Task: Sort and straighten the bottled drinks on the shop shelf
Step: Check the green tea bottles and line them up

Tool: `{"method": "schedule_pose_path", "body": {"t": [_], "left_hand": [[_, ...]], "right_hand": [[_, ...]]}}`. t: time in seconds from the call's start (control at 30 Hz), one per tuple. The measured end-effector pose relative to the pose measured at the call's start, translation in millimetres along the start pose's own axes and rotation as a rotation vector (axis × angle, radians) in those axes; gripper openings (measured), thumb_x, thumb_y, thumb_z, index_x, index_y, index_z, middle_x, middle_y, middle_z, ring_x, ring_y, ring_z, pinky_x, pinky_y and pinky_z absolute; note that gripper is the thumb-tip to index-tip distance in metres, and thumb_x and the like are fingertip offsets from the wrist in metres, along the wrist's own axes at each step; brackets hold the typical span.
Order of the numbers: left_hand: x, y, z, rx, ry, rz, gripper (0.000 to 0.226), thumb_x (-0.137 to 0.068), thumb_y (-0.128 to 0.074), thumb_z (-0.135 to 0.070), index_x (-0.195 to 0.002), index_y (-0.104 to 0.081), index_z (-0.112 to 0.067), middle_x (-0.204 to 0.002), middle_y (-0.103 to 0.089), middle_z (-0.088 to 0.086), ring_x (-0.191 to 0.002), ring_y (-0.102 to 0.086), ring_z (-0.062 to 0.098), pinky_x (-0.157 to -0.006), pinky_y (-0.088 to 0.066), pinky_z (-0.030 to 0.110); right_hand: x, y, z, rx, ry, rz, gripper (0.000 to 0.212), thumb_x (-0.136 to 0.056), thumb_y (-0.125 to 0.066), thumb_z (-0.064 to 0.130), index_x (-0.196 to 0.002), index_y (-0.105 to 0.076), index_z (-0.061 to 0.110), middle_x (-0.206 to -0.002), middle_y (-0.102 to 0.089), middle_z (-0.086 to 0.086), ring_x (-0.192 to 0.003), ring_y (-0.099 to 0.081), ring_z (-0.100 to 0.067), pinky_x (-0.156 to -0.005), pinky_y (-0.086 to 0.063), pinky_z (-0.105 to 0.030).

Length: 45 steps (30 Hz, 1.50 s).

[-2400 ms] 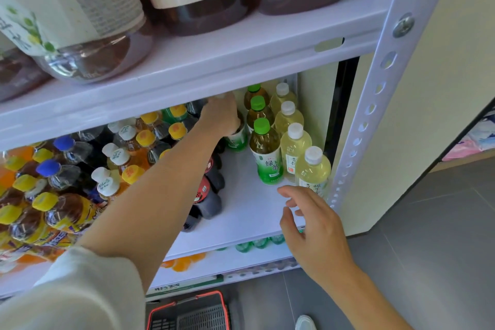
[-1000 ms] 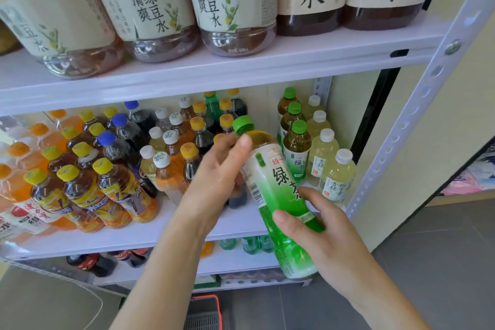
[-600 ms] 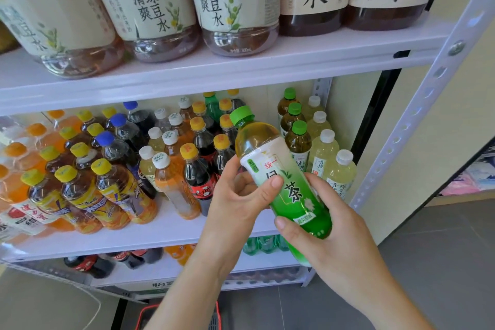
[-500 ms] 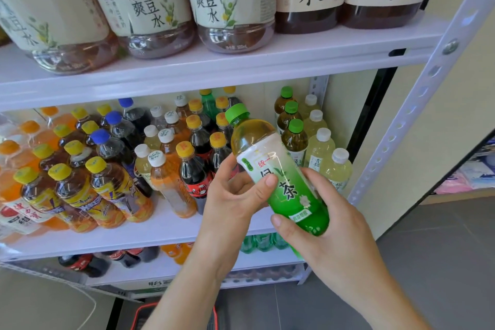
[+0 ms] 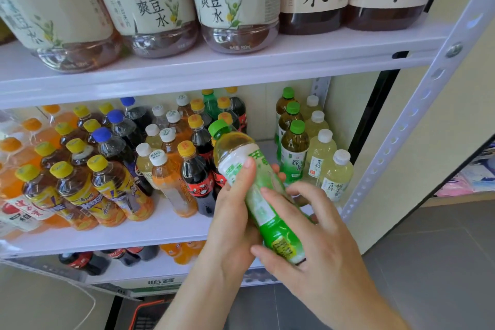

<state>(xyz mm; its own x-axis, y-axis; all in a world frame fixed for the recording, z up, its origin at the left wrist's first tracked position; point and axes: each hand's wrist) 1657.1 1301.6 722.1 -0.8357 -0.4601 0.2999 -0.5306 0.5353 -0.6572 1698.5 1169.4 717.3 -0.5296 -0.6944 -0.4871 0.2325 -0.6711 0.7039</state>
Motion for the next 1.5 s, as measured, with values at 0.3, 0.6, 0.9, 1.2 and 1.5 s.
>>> {"method": "schedule_pose_path", "body": {"t": [0.3,0.6,0.9,1.2,1.5], "left_hand": [[-10,10,-11,0.192,-0.084,0.108,0.066,-0.065,-0.077,-0.052,-0.116,-0.068,-0.009,-0.107,-0.073,0.009,-0.096,-0.071,0.021,-0.078,-0.058,0.033],[-24,16,-42,-0.244,-0.21,0.115,0.083,-0.07,-0.067,-0.065,-0.132,-0.056,-0.011,-0.117,-0.07,0.015,-0.106,-0.069,0.029,-0.08,-0.059,0.043],[-23,22,-36,-0.098,-0.152,0.008,0.061,-0.069,-0.069,-0.061,-0.108,-0.072,-0.013,-0.098,-0.071,0.013,-0.087,-0.071,0.026,-0.072,-0.059,0.039],[-28,30,-20,0.262,-0.191,0.082,0.06,-0.057,-0.077,-0.05,-0.093,-0.075,-0.002,-0.097,-0.068,0.009,-0.087,-0.067,0.021,-0.084,-0.056,0.035],[-35,28,-24,0.139,-0.181,-0.003,0.057,-0.066,-0.065,-0.062,-0.092,-0.078,-0.012,-0.088,-0.07,0.005,-0.081,-0.067,0.019,-0.076,-0.055,0.033]], "right_hand": [[-3,4,-13,-1.426,-0.851,0.443,0.059,-0.074,-0.064,0.061,-0.115,-0.069,0.018,-0.116,-0.068,-0.022,-0.097,-0.069,-0.04,-0.073,-0.057,-0.043],[-4,6,1,-1.297,-0.612,0.165,0.048,-0.064,-0.085,0.046,-0.102,-0.061,0.027,-0.102,-0.073,-0.011,-0.086,-0.073,-0.032,-0.072,-0.06,-0.04],[3,-1,-4,0.072,-0.03,-0.09,0.075,-0.06,-0.083,0.046,-0.124,-0.048,0.025,-0.109,-0.046,0.001,-0.084,-0.055,-0.017,-0.061,-0.055,-0.035],[8,-1,-4,-0.897,-0.493,0.368,0.046,-0.076,-0.063,0.064,-0.118,-0.047,0.052,-0.118,-0.064,0.013,-0.104,-0.065,-0.009,-0.087,-0.054,-0.031],[14,-15,-5,-1.021,-0.573,0.226,0.052,-0.064,-0.08,0.042,-0.11,-0.057,0.043,-0.1,-0.073,0.001,-0.089,-0.07,-0.017,-0.072,-0.056,-0.024]]}}
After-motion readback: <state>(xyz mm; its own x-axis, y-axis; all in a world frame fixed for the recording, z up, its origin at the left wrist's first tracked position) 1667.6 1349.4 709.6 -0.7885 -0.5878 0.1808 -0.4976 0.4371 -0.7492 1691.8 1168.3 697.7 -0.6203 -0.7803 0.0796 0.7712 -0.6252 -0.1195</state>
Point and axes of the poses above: each hand's wrist, its own x-axis away from the middle knuckle, its own y-axis out of the back of the hand, z = x × y
